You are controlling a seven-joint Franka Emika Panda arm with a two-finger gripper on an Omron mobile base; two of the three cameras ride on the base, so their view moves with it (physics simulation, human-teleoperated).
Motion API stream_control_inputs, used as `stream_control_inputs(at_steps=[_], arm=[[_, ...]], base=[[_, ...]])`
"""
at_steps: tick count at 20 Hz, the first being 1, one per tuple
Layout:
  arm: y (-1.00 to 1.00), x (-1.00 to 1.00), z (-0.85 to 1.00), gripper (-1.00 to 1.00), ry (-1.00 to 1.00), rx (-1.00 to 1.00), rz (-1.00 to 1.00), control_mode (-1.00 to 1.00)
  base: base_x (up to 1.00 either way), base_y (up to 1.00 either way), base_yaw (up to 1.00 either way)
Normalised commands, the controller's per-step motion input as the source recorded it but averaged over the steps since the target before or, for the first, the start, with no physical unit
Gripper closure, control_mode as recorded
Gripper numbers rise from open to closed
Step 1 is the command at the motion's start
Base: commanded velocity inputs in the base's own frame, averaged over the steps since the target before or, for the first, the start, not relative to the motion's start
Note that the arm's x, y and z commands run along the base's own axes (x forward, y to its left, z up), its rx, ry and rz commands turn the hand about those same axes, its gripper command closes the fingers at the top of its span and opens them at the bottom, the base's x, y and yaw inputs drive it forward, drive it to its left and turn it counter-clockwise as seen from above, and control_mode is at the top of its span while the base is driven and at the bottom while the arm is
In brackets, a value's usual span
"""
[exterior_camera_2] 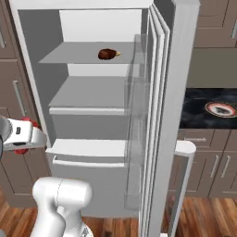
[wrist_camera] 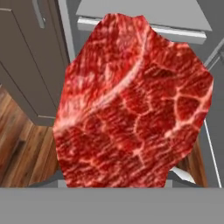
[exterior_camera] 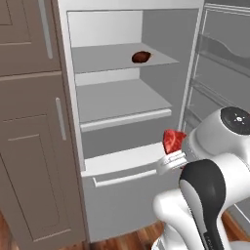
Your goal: Place the steak on the counter behind the older steak on the same shelf of the fridge to maintain FIFO order. Close the fridge door when finished.
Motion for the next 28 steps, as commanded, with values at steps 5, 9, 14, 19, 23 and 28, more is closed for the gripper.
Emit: stream_control_inputs(at_steps=[5, 9, 14, 19, 23, 28], arm=[[0.00, 0.00, 0.00, 1.00, 0.00, 0.00, 0.00, 1.00], [0.00, 0.00, 0.00, 1.00, 0.00, 0.00, 0.00, 1.00], [0.00, 0.00, 0.00, 1.00, 0.00, 0.00, 0.00, 1.00], [0.00, 0.00, 0.00, 1.00, 0.00, 0.00, 0.00, 1.00], [0.00, 0.00, 0.00, 1.00, 0.00, 0.00, 0.00, 1.00], [-0.01, 0.34, 0.31, 1.00, -0.03, 0.00, 0.00, -1.00]], base=[[0.57, -0.04, -0.11], [0.76, -0.09, -0.04], [0.70, -0.07, 0.00], [0.31, -0.11, 0.00], [0.40, -0.12, 0.00], [0.16, -0.03, 0.00]])
